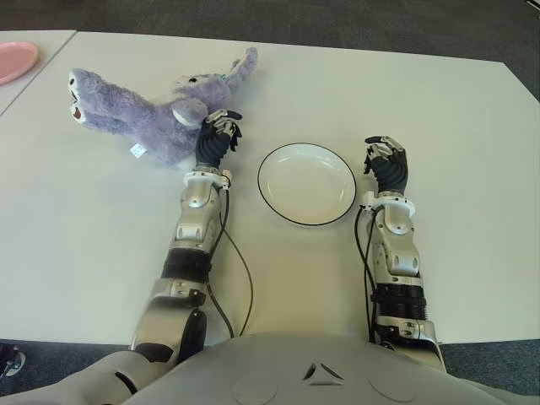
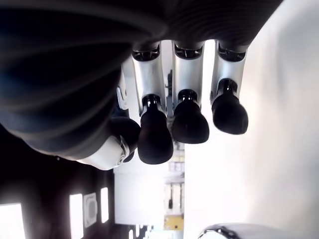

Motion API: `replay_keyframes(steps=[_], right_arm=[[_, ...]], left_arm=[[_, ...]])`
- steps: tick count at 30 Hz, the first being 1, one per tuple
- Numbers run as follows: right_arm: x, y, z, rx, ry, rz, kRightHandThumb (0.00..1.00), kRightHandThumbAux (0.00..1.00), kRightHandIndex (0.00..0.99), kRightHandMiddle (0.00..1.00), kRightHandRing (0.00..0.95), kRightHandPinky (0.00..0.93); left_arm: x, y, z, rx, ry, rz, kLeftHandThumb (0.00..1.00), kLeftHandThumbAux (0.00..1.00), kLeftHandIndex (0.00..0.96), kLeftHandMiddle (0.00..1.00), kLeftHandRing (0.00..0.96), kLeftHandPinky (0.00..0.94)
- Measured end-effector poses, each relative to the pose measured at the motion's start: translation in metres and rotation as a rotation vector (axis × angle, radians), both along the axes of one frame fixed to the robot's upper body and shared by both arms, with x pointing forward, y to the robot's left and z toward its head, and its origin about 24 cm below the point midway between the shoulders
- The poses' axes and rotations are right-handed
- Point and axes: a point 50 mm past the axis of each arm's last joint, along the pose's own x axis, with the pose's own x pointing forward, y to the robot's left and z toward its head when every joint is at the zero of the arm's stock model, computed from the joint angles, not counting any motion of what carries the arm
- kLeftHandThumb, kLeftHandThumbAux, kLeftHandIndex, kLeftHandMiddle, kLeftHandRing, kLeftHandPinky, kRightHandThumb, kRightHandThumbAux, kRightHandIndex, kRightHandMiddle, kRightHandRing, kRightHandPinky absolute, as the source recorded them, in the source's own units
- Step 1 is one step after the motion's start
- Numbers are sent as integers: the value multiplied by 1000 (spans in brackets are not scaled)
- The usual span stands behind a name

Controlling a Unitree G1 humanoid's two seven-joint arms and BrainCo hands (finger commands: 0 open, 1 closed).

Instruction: Put the doll into the plate.

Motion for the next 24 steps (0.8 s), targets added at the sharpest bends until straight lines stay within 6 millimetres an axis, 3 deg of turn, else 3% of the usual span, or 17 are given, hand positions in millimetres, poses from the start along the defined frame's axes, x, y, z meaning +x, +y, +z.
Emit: replay_keyframes(steps=[24], right_arm=[[1,-3,-2,4,14,-15,709,716,440,753,771,707]], left_arm=[[0,1,0,8,10,5,721,696,446,731,753,736]])
